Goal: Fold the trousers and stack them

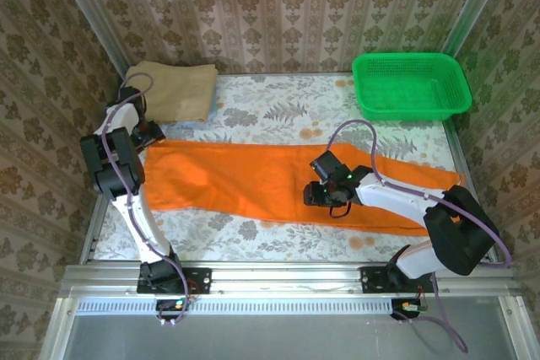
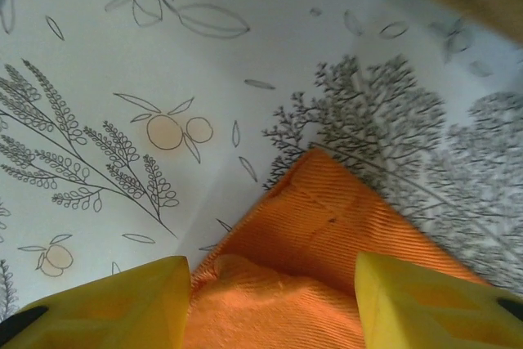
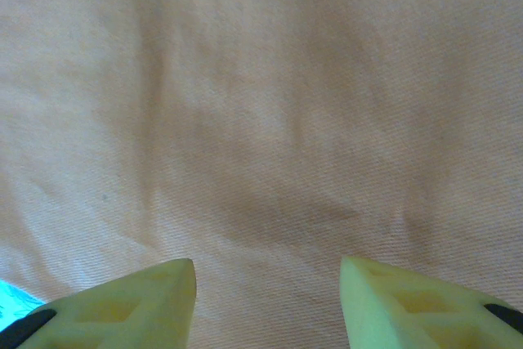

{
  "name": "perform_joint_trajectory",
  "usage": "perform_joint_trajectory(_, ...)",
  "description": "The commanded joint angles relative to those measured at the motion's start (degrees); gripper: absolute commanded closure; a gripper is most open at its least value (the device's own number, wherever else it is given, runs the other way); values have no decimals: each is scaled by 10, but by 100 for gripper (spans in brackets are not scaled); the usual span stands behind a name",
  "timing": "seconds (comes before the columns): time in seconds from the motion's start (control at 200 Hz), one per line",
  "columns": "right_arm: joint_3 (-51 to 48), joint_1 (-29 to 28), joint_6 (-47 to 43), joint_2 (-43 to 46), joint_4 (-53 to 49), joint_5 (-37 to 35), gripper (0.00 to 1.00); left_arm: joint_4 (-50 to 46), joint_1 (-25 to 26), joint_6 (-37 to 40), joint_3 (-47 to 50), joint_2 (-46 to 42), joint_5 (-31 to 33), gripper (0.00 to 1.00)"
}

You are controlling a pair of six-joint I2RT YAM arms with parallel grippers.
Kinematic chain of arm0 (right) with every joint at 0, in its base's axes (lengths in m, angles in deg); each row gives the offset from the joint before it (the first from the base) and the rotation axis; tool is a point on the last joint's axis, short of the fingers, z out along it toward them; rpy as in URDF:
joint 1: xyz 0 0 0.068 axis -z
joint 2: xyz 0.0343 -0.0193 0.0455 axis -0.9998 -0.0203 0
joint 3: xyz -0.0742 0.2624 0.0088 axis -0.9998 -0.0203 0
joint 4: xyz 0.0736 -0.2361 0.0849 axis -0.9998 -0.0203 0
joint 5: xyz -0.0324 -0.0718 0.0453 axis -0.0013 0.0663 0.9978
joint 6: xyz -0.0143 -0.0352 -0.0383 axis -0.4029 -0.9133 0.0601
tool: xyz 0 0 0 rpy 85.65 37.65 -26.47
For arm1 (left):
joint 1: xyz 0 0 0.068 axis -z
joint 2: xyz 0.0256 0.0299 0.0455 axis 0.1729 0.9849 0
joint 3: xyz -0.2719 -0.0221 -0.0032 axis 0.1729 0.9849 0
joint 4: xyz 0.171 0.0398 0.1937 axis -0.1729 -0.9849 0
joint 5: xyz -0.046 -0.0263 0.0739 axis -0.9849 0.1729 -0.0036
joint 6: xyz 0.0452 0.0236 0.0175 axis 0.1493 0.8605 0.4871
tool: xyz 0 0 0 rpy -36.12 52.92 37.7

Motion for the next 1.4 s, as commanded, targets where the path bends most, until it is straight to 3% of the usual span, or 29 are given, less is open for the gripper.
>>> perform_joint_trajectory(0.0, 17, -3, -1, -10, -13, -6, 48, -12, -8, 24, -4, -2, 27, 52)
perform_joint_trajectory(0.15, 25, -3, -4, -21, -19, -11, 48, 6, -10, 22, 28, -12, 22, 73)
perform_joint_trajectory(0.265, 22, -3, 0, -20, -13, -10, 48, 10, -9, 22, 35, -24, 30, 100)
perform_joint_trajectory(0.705, 7, -4, 9, -16, 0, -6, 48, -28, 4, 40, 4, -99, 55, 100)
perform_joint_trajectory(0.965, 7, -9, 13, -15, 5, -2, 48, -59, 4, 60, -77, -16, 65, 100)
perform_joint_trajectory(0.995, 8, -9, 13, -15, 3, -2, 48, -83, 3, 56, -97, 4, 64, 88)
perform_joint_trajectory(1.04, 11, -10, 11, -14, -2, -4, 49, -106, 4, 57, -115, 24, 64, 52)
perform_joint_trajectory(1.075, 11, -10, 11, -11, -4, -5, 48, -103, 5, 55, -107, 21, 81, 38)
perform_joint_trajectory(1.14, 10, -11, 10, -5, -5, -7, 48, -71, 7, 57, -62, -14, 87, 2)
perform_joint_trajectory(1.28, 13, -11, 5, -1, -7, -10, 49, -91, 2, 54, -12, -80, 104, 0)
perform_joint_trajectory(1.395, 8, -11, 4, -1, 5, -10, 49, -118, -9, 54, 26, -98, 69, 11)
